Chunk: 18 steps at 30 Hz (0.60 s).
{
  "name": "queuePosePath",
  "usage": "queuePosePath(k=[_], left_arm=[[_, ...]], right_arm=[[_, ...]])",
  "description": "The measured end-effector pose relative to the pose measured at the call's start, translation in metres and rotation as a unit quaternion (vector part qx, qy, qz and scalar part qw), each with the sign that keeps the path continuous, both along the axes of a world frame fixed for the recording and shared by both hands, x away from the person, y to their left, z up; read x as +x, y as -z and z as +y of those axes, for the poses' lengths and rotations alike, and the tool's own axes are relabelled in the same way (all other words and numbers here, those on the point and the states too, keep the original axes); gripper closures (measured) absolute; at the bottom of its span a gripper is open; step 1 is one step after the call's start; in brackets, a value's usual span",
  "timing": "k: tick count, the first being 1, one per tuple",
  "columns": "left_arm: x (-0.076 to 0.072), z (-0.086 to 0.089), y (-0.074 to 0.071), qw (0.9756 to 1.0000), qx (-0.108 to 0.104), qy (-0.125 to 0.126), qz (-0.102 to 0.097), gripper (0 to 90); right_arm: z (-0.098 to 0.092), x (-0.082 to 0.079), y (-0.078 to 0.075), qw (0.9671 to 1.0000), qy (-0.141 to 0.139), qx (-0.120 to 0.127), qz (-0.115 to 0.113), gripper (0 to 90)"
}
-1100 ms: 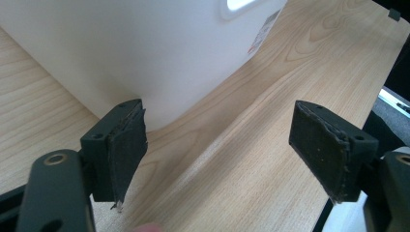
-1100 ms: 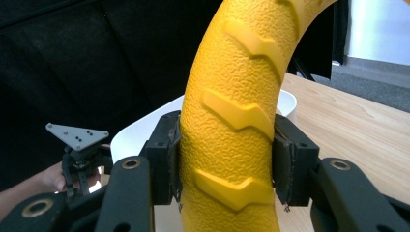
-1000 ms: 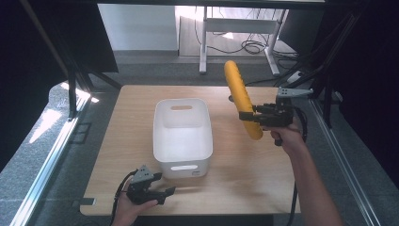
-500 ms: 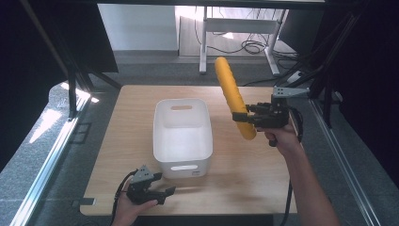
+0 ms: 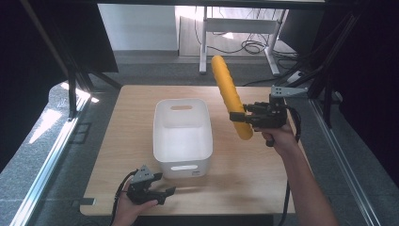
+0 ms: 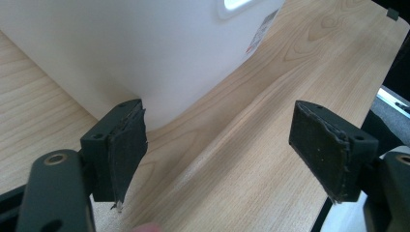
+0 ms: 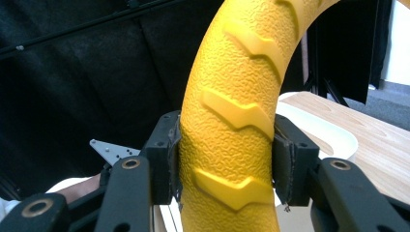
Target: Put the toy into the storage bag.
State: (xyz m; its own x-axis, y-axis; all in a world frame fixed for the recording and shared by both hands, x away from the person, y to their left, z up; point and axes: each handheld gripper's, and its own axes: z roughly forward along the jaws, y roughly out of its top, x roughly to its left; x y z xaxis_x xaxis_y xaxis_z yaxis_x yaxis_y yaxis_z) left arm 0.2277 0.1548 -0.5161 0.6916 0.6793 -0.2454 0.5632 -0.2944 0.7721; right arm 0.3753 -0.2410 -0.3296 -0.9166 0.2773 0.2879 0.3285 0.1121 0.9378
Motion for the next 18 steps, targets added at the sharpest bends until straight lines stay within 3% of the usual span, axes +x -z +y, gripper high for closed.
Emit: queuePosePath(k=[18], left_arm=[[0.000,0.000,0.000,1.0000,0.000,0.001,0.001,21.3]], right_arm=[[0.012,-0.010,-0.015,0.9993,-0.018,0.020,-0.025,52.0]])
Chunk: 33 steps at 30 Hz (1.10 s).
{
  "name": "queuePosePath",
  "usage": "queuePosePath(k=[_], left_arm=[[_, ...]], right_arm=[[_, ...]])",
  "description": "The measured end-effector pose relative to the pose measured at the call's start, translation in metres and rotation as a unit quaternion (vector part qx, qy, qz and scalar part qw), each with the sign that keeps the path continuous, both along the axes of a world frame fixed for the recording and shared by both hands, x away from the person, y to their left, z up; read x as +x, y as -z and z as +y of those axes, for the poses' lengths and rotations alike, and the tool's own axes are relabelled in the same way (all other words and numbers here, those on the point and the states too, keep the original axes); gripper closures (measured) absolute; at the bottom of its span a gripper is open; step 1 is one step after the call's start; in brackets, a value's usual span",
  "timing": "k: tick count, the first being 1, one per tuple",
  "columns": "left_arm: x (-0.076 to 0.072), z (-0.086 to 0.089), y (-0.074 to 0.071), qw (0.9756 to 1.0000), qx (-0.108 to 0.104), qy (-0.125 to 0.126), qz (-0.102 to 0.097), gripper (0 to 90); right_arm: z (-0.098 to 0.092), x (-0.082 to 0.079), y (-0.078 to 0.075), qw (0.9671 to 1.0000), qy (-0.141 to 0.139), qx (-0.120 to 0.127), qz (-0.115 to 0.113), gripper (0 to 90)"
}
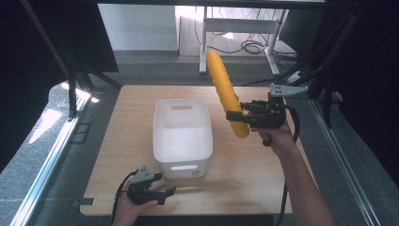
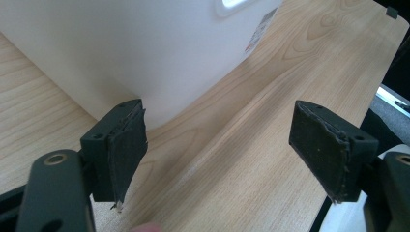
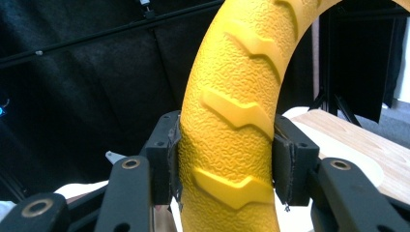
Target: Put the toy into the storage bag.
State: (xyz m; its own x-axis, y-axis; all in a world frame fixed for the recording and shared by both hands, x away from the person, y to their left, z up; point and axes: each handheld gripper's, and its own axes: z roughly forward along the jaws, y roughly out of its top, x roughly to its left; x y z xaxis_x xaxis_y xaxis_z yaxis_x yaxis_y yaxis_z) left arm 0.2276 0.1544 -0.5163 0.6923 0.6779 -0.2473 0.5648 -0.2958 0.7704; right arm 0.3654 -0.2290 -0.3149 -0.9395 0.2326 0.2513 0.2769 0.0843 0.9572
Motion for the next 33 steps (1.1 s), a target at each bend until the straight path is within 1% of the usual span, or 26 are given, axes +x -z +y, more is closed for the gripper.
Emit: queuePosePath(k=[5,17,19,26,33], left_arm=[[0.000,-0.001,0.001,1.0000,0.000,0.000,0.000,21.3],[0.000,0.000,0.001,1.0000,-0.001,0.000,0.001,21.3],[0.000,0.000,0.001,1.0000,-0.001,0.000,0.001,21.3],[0.000,-0.001,0.001,1.0000,-0.001,0.000,0.001,21.3],[0.000,0.000,0.001,1.0000,-0.001,0.001,0.001,21.3]], right_arm=[[0.005,-0.002,-0.005,1.0000,-0.007,0.005,-0.005,52.0],[0.012,-0.005,-0.014,0.9997,-0.013,0.010,-0.015,52.0],[0.014,-0.006,-0.017,0.9996,-0.015,0.012,-0.019,52.0],[0.018,-0.007,-0.019,0.9993,-0.022,0.020,-0.020,52.0],[0.023,-0.006,-0.020,0.9993,-0.025,0.018,-0.021,51.9]])
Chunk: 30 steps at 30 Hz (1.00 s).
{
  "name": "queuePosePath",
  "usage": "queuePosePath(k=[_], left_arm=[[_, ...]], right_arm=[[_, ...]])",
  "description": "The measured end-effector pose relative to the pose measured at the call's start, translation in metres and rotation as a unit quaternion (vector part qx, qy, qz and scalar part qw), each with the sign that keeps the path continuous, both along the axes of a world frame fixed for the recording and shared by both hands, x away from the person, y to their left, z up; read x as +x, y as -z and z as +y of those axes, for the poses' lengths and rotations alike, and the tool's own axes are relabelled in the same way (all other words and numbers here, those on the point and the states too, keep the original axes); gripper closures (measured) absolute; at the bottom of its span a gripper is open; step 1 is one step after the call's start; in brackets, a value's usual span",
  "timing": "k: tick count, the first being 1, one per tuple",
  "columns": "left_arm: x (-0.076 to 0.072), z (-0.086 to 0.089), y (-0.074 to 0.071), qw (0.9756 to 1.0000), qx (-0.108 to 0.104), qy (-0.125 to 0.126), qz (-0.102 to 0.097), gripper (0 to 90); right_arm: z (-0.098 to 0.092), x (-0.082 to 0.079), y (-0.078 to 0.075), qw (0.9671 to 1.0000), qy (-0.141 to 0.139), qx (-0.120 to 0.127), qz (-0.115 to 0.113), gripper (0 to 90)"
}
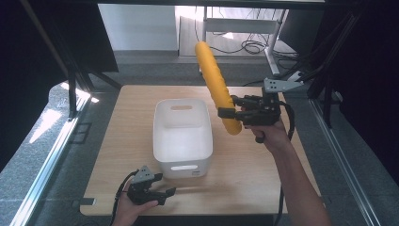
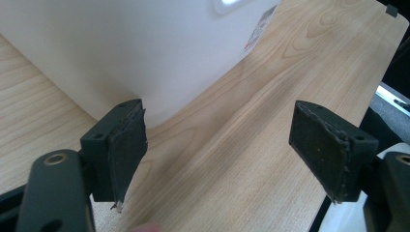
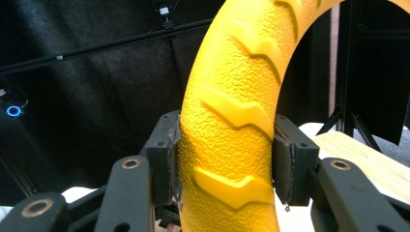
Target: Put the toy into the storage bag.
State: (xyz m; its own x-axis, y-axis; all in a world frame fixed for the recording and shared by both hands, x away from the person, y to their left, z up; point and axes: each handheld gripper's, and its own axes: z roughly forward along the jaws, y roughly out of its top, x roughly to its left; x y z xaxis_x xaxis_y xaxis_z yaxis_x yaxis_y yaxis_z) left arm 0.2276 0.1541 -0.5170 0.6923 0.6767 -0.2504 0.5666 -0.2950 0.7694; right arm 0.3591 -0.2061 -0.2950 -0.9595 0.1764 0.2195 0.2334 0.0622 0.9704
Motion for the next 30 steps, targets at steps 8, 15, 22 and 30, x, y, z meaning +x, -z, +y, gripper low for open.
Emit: queuePosePath(k=[8,15,22,30], left_arm=[[0.000,-0.001,0.000,1.0000,0.001,0.001,-0.001,21.3],[0.000,0.001,-0.001,1.0000,-0.002,-0.001,-0.002,21.3],[0.000,0.000,-0.001,1.0000,-0.001,0.000,-0.002,21.3],[0.000,0.001,-0.001,1.0000,0.000,0.000,-0.002,21.3]], right_arm=[[0.014,-0.004,-0.004,0.9998,-0.019,0.001,-0.004,51.9],[0.020,-0.004,-0.002,0.9991,-0.038,0.021,0.000,51.9],[0.028,-0.002,0.001,0.9985,-0.050,0.021,0.002,51.9],[0.038,-0.003,0.003,0.9981,-0.059,0.017,0.003,51.9]])
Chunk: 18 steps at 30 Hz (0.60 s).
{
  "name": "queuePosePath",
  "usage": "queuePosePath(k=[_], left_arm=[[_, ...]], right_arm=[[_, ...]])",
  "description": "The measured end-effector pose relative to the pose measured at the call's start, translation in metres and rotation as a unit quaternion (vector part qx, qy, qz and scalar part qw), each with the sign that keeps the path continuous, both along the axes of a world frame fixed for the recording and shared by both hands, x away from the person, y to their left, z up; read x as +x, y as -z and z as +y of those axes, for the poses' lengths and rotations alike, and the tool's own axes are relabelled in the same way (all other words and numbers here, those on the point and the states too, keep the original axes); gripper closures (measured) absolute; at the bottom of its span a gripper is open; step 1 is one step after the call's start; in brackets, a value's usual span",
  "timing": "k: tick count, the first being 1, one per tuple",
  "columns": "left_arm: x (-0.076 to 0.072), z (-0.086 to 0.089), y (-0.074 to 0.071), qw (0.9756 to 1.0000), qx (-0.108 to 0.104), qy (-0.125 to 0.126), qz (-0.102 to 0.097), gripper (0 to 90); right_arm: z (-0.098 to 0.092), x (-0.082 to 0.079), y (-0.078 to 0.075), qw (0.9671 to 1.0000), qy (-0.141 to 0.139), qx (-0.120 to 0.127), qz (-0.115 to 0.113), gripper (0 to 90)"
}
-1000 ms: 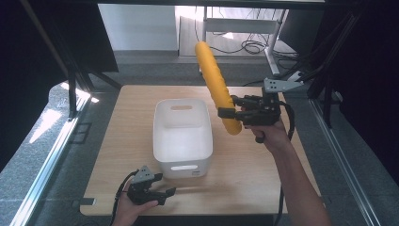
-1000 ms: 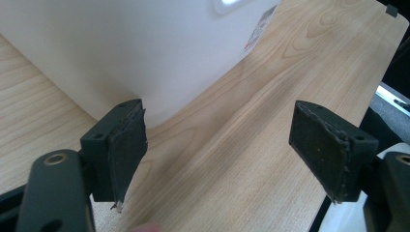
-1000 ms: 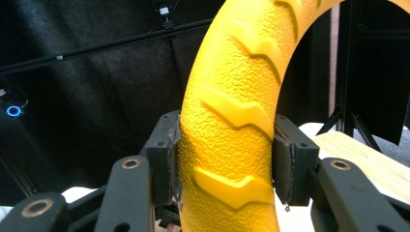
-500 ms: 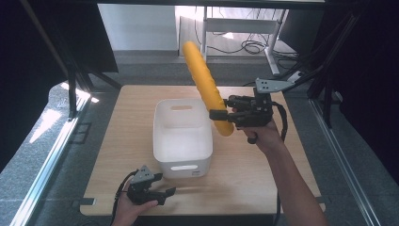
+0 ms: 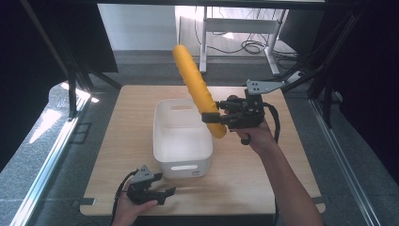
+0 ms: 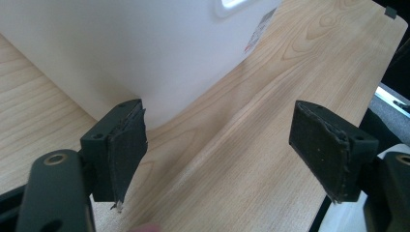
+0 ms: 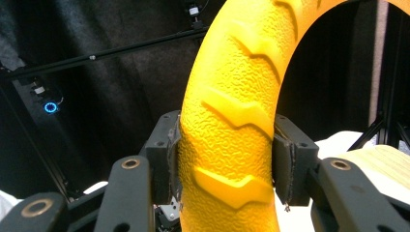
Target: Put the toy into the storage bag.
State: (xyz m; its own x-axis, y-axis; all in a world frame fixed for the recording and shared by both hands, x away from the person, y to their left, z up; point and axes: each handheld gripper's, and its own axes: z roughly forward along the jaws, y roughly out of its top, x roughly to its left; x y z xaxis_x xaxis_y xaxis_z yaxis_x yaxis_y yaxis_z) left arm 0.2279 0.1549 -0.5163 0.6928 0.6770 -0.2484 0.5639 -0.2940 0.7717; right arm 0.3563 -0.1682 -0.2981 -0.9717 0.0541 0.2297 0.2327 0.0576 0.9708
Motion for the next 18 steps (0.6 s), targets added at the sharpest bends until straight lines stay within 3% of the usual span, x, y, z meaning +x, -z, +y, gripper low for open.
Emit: queuePosePath(k=[9,18], left_arm=[[0.000,0.000,0.000,1.0000,-0.001,-0.001,0.000,21.3],[0.000,0.001,0.000,1.0000,-0.001,-0.002,0.000,21.3]], right_arm=[[0.011,-0.002,0.003,0.9999,-0.010,-0.007,0.001,51.8],[0.023,-0.012,0.010,0.9991,-0.041,-0.008,0.005,51.8]])
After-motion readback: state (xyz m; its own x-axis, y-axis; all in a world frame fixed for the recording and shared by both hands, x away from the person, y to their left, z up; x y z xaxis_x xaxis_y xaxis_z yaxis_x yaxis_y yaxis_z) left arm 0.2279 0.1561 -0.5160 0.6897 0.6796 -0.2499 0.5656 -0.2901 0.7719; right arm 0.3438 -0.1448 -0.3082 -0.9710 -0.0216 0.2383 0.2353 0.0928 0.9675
